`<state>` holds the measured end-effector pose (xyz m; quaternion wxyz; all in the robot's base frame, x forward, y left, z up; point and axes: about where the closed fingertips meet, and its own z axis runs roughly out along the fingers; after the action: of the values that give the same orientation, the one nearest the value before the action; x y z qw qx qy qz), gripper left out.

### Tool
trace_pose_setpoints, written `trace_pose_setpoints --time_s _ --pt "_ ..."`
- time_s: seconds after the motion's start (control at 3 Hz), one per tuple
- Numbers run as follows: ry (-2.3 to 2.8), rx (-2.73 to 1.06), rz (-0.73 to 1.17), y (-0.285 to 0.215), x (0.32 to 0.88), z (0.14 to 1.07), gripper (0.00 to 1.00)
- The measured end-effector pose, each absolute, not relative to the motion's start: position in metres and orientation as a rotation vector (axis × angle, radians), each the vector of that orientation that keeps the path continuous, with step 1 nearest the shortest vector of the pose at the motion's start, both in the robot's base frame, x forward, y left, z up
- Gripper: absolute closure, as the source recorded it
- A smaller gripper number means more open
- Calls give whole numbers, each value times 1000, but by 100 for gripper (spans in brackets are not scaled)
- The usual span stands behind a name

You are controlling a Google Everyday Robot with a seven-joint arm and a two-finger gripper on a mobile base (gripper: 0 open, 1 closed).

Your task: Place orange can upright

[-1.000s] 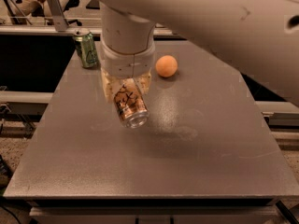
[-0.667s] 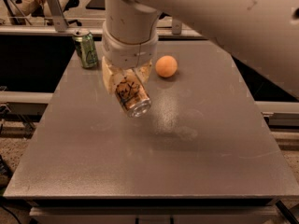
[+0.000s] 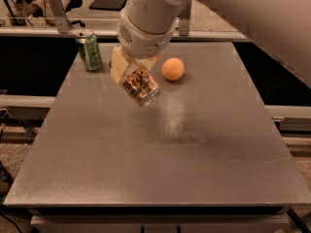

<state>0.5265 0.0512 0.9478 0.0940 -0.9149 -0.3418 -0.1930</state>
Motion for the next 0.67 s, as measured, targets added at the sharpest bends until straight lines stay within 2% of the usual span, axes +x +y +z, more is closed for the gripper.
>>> trace_pose_setpoints --time_s 0.67 --pt "-1137 -2410 -721 57 536 953 100"
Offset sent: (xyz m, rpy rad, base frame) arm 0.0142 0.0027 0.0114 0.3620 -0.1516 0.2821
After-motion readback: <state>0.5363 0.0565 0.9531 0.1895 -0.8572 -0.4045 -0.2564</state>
